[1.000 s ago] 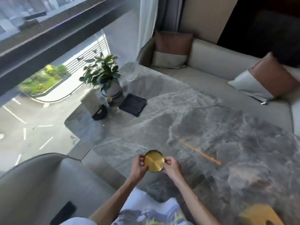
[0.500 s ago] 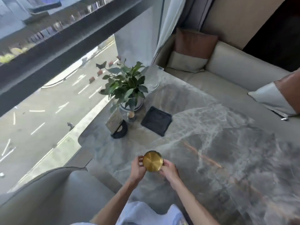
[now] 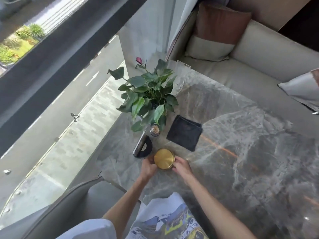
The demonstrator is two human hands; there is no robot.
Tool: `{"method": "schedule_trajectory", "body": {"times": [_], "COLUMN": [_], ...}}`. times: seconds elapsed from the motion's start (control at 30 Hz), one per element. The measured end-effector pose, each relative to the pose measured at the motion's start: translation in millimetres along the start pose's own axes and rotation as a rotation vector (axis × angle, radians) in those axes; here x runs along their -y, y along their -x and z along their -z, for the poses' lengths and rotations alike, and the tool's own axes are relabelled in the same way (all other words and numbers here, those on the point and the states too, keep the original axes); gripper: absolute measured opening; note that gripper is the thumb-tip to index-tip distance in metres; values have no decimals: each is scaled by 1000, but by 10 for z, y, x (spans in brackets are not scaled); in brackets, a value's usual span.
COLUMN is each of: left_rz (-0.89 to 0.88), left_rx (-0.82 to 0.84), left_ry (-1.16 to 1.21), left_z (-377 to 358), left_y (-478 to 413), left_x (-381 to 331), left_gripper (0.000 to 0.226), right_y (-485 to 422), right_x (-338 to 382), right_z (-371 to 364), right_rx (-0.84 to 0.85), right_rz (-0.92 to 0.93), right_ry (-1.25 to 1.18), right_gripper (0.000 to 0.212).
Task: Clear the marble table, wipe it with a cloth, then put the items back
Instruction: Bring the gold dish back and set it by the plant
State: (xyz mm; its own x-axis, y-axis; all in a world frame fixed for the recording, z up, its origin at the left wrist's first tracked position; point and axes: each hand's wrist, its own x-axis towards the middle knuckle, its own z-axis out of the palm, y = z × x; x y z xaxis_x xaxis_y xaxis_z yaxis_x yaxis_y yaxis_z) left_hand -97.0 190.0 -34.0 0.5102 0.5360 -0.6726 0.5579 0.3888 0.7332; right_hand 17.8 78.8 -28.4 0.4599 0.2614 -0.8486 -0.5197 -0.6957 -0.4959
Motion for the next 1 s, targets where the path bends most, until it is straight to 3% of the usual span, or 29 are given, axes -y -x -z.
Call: {"method": "schedule_trajectory", "body": {"times": [0.17, 0.27, 0.7, 1.0], "left_rz": [30, 50, 129, 36], "left_rx": [10, -6, -29, 55], "left_ry": [123, 130, -2, -108], "left_z": [-3, 17, 23, -6], "left_y": [-9, -32, -253, -221], "left_x": [-122, -97, 115, 231], "left_gripper": [56, 70, 51, 35], "right_y": [-55, -90, -171, -228], "right_x": [3, -12, -56, -215], "right_z": [-32, -57, -52, 88], "right_rx": [-3, -11, -38, -25], "right_rz": [-10, -33, -54, -9], "right_ry": [5, -41, -33, 74], "right_gripper": [24, 39, 42, 46]}}
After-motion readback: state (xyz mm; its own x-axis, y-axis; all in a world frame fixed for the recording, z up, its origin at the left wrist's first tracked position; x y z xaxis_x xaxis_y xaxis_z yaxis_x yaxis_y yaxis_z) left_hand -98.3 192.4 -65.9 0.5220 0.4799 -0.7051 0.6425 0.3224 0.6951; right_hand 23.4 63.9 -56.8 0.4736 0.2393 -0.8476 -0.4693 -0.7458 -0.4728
